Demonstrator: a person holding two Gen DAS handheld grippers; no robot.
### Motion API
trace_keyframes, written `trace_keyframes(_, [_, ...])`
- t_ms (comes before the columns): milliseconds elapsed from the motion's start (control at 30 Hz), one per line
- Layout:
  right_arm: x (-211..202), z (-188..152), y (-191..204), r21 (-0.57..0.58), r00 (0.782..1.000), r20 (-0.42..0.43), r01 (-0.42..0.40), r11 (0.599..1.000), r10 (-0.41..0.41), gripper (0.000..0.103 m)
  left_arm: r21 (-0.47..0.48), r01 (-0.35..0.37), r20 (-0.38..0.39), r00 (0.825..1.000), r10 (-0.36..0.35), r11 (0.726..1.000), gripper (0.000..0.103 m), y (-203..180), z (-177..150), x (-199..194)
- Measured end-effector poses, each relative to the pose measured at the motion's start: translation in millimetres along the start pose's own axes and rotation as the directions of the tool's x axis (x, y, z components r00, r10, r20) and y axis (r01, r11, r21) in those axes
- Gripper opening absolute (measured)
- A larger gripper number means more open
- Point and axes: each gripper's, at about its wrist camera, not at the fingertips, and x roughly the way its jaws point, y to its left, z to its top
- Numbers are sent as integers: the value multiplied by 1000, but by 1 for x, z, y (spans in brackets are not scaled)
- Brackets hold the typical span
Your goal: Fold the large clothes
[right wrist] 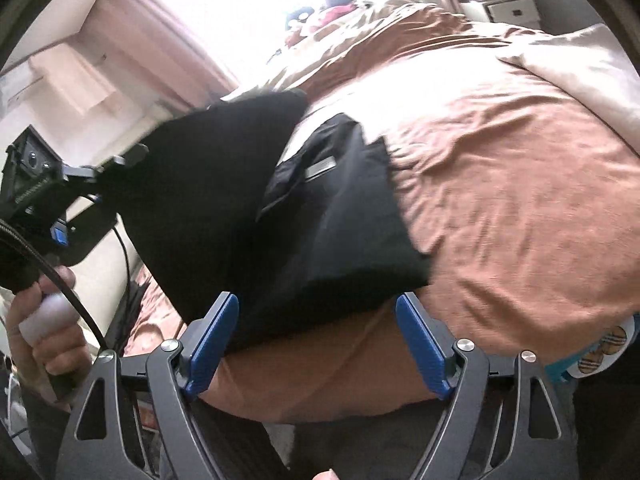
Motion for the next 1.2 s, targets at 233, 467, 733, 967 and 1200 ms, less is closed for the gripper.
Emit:
trace_keyframes(233, [2, 9, -26, 56, 1000, 2, -11, 998, 11, 80, 15, 57, -187, 981, -53, 998, 45, -12, -18, 54])
trace_keyframes(467, [16, 24, -19, 43, 993, 13, -120, 992, 120, 80, -12, 11, -93, 996, -12, 1000, 67, 15, -9, 14])
trace_keyframes(733, [56, 39, 1, 44, 985, -25, -170, 984, 171, 80, -176, -226, -91, 973, 213, 958, 67, 105, -36, -20])
trace_keyframes(967, [86, 44, -9, 91, 980, -20, -196, 976, 199, 12, -285, -311, -210, 943, 258, 907, 67, 155, -80, -6])
trace_keyframes(1200, [68, 39, -32, 140, 978, 49, -208, 968, 203, 0, -249, -270, -188, 956, 227, 930, 67, 132, -77, 0])
